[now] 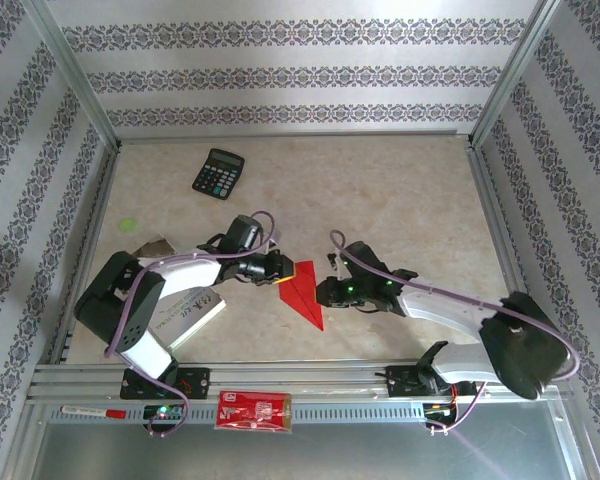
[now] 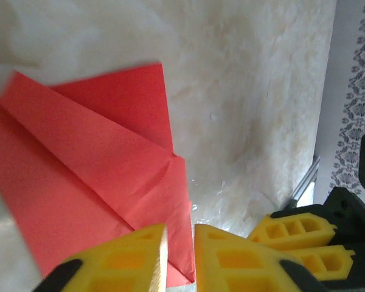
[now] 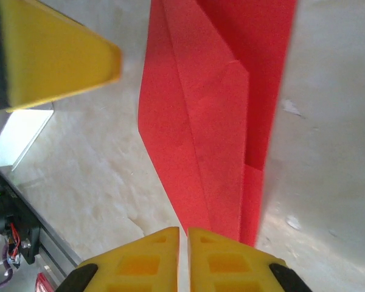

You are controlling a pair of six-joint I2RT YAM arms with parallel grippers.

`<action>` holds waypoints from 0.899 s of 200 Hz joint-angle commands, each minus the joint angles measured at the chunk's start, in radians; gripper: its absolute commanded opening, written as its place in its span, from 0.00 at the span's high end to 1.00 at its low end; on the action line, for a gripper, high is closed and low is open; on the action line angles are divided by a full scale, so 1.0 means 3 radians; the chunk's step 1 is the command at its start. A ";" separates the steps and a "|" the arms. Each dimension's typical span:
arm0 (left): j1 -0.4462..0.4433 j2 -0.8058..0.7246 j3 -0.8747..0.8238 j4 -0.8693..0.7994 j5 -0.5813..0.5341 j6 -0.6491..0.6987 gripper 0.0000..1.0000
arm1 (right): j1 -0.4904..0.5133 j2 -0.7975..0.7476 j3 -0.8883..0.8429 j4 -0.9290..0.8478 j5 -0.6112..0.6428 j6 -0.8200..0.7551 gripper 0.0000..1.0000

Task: Fold a paper plane with a square sheet of paper (pick it up from the middle)
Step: Fourth fold the wing at the center of the table.

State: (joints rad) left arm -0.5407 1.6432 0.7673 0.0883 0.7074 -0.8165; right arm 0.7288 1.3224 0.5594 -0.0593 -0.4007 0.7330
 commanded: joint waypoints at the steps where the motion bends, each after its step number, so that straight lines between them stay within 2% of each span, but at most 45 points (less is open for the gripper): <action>1: -0.0013 0.0205 0.0144 0.0185 0.0048 -0.0021 0.89 | 0.0087 0.0253 0.0152 0.0213 -0.0120 -0.0032 0.90; 48: -0.0002 0.0617 0.0351 0.0106 0.0012 0.0155 1.00 | 0.0108 0.0719 0.0252 0.0316 -0.0216 -0.0086 0.94; 68: 0.0018 0.0742 0.0318 0.0153 -0.0008 0.0166 1.00 | 0.0103 0.0749 0.0117 0.0315 -0.0261 -0.0071 0.95; 180: 0.0094 0.0957 0.0092 0.0245 -0.0154 0.0218 1.00 | 0.0223 0.0108 -0.0647 0.0147 -0.0291 0.0144 0.98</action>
State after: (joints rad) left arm -0.5343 1.8725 0.8356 0.1932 0.7444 -0.7891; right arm 0.7715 1.3827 0.4183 0.0437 -0.4805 0.7551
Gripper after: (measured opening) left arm 0.044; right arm 0.042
